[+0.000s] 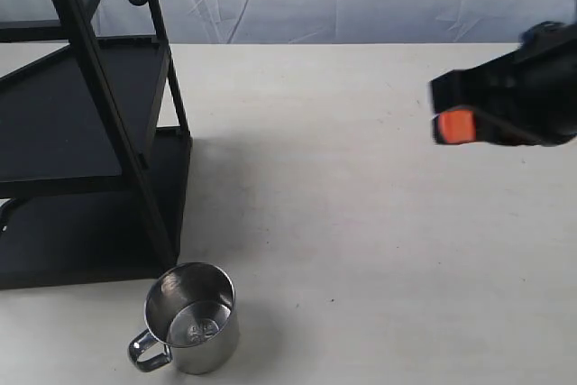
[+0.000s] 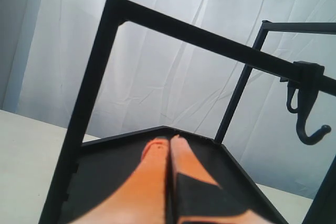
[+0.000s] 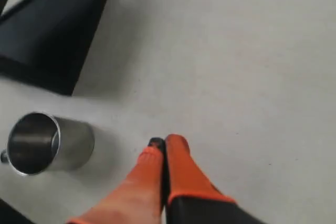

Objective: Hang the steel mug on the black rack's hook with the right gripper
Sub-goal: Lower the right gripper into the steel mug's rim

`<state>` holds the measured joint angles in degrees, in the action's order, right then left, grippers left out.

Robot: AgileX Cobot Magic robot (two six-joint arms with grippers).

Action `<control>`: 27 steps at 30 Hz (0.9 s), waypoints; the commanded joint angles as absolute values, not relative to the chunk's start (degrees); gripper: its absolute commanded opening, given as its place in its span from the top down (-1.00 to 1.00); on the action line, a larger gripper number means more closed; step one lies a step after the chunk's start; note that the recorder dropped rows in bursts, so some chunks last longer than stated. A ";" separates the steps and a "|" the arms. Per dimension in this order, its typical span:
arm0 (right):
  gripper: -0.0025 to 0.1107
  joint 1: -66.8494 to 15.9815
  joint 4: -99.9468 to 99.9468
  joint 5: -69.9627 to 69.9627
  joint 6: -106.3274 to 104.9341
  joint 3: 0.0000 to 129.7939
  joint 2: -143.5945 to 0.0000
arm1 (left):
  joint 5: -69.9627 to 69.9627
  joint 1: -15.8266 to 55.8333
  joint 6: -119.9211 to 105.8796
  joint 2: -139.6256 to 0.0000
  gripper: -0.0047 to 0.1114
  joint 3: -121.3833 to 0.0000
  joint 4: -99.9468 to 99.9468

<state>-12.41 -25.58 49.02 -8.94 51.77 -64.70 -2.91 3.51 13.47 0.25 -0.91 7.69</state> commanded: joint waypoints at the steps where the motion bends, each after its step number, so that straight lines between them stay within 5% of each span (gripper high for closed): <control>1: 0.97 -28.97 -15.10 48.20 0.00 57.73 -78.94 | -2.86 3.60 13.46 0.00 0.92 -1.03 7.47; 8: 0.88 -41.67 -13.89 48.43 -2.50 68.39 -94.56 | -2.86 3.60 13.46 0.00 0.92 -1.03 7.47; 12: 0.28 -43.49 -16.71 48.97 -6.55 71.87 -97.38 | -2.86 3.60 13.46 0.00 0.92 -1.03 7.47; 15: 0.04 -43.49 -17.06 48.97 -6.55 71.91 -98.14 | -2.86 3.60 13.46 0.00 0.92 -1.03 7.47; 27: 0.04 -43.49 -20.61 49.30 -6.68 71.91 -104.50 | -2.86 3.60 13.46 0.00 0.92 -1.03 7.47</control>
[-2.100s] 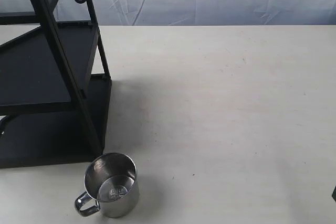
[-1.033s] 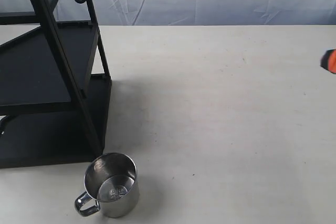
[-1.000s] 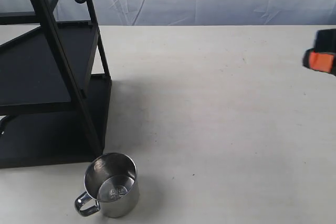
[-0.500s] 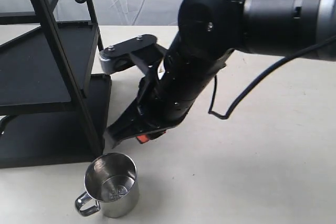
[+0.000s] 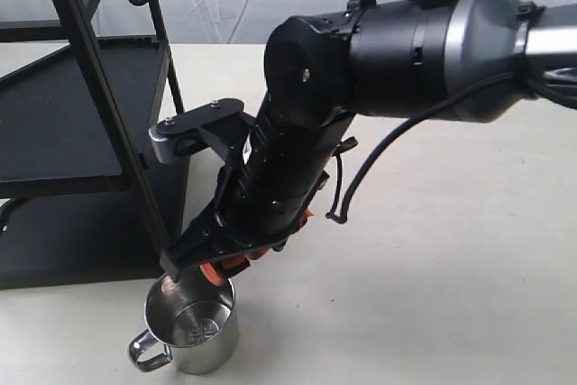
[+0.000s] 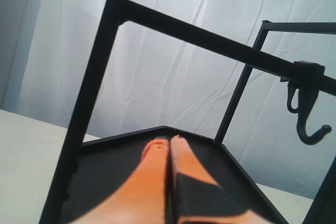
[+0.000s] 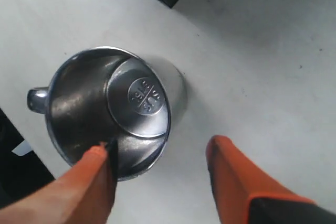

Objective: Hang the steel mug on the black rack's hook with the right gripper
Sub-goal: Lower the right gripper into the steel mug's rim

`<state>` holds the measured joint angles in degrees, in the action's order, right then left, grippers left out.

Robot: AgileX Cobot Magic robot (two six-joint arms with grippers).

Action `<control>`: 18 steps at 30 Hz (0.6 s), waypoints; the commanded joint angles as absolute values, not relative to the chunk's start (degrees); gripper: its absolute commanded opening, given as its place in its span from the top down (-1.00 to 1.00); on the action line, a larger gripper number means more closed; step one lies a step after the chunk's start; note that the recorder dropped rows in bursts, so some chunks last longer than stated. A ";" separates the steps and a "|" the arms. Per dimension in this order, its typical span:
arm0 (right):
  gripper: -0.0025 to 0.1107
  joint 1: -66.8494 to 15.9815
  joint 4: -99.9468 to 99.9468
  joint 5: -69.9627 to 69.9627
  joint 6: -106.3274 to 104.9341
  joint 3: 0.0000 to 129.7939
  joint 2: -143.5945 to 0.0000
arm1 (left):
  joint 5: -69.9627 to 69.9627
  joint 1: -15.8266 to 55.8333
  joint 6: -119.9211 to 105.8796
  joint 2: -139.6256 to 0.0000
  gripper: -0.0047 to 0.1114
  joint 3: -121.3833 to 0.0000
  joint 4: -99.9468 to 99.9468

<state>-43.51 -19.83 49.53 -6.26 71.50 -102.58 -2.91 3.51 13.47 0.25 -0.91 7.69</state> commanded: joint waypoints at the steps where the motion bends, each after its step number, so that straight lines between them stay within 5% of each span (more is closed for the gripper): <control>1: 0.04 -43.49 -21.09 49.30 -6.68 71.91 -105.04 | -2.86 3.60 13.46 0.00 0.92 -1.03 7.47; 13: 0.05 -43.49 -22.21 47.48 -6.55 71.91 -109.15 | -2.86 3.60 13.46 0.00 0.92 -1.03 7.47; 18: 0.34 -43.49 -22.36 47.48 -6.55 71.91 -109.87 | -2.86 3.60 13.46 0.00 0.92 -1.03 7.47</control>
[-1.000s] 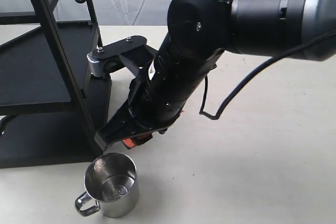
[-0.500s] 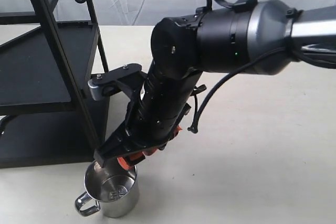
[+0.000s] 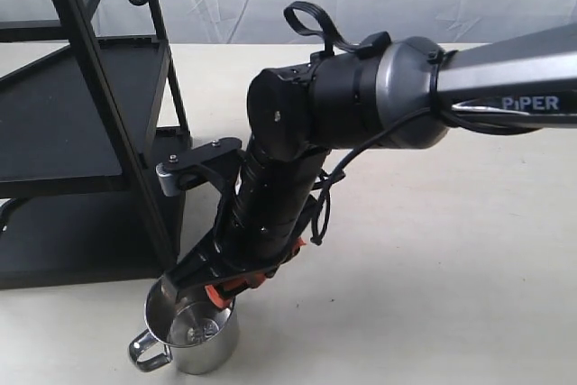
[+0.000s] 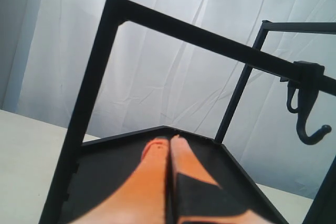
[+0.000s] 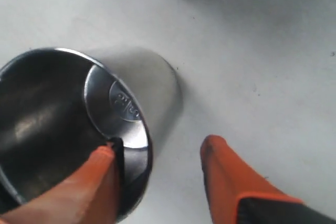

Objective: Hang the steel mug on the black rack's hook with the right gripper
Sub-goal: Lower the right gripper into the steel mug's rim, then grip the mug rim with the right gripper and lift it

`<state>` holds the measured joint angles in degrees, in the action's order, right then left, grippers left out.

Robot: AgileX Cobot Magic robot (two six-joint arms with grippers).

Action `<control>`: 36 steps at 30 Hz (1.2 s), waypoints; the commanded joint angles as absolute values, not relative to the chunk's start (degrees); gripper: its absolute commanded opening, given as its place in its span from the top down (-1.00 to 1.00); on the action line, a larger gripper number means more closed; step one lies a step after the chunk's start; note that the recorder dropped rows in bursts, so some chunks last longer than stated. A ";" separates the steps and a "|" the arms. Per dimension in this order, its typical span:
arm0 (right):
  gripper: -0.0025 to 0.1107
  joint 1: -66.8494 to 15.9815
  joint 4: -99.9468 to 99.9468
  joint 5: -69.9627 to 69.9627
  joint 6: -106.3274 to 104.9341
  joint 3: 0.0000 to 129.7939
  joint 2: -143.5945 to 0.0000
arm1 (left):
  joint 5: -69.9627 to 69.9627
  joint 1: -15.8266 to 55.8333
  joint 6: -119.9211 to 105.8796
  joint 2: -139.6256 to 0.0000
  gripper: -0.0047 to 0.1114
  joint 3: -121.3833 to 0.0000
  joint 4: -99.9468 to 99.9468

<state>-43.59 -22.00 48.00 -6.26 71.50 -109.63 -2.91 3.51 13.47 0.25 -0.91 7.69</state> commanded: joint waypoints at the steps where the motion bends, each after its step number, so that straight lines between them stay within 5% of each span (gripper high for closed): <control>1: 0.44 -43.49 -22.46 47.48 -6.55 71.91 -109.87 | -2.86 3.60 13.46 0.00 0.92 -1.03 7.47; 6: 0.97 -43.49 -22.36 48.44 -6.55 71.91 -109.87 | -2.86 3.60 13.46 0.00 0.92 -1.03 7.47; 20: 0.97 -43.39 -11.90 58.75 -2.27 71.91 -105.36 | -2.86 3.60 13.46 0.00 0.92 -1.03 7.47; 36: 0.97 -43.09 29.41 47.11 43.29 69.17 -89.38 | -2.86 3.60 13.46 0.00 0.92 -1.03 7.47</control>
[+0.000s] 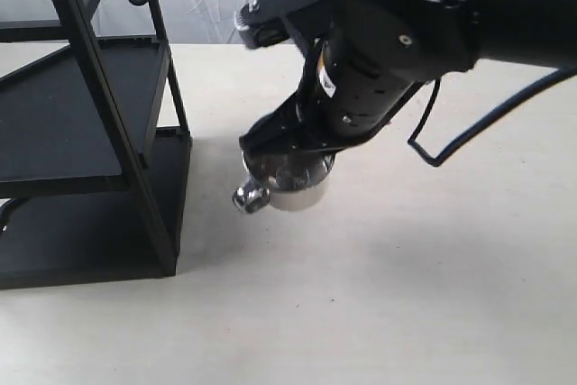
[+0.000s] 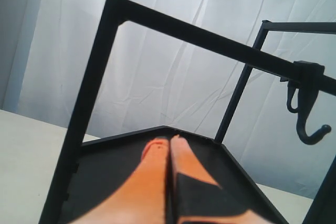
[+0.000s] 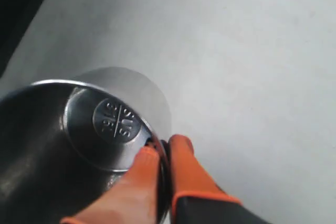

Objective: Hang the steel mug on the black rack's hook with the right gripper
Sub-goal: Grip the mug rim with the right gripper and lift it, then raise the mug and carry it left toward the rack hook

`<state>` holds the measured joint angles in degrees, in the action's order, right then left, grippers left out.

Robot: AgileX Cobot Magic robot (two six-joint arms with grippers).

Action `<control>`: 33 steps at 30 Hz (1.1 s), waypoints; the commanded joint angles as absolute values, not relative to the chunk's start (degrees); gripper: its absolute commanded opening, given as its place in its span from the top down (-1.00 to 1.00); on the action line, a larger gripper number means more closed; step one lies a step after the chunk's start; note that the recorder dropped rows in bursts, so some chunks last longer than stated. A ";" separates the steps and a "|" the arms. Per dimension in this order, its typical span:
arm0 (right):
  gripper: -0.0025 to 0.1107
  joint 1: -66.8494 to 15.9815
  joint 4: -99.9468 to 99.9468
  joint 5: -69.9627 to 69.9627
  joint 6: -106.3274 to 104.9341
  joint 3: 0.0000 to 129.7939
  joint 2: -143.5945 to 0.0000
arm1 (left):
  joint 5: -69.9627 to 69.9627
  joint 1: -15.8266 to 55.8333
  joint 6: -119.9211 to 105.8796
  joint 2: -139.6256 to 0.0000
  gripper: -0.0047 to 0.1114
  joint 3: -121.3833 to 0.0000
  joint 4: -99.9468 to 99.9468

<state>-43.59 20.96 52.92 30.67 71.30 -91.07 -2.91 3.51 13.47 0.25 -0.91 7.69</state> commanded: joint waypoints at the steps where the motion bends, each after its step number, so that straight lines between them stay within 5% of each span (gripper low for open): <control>1: 0.97 -42.57 30.00 44.86 45.74 68.24 -89.25 | -2.86 3.60 13.46 0.00 0.92 -1.03 7.47; 20: 0.97 -29.10 29.89 2.24 73.09 56.99 -89.88 | -2.86 3.60 13.46 0.00 0.92 -1.03 7.47; 33: 0.97 -27.35 7.91 -14.00 59.05 57.63 -93.94 | -2.86 3.60 13.46 0.00 0.92 -1.03 7.47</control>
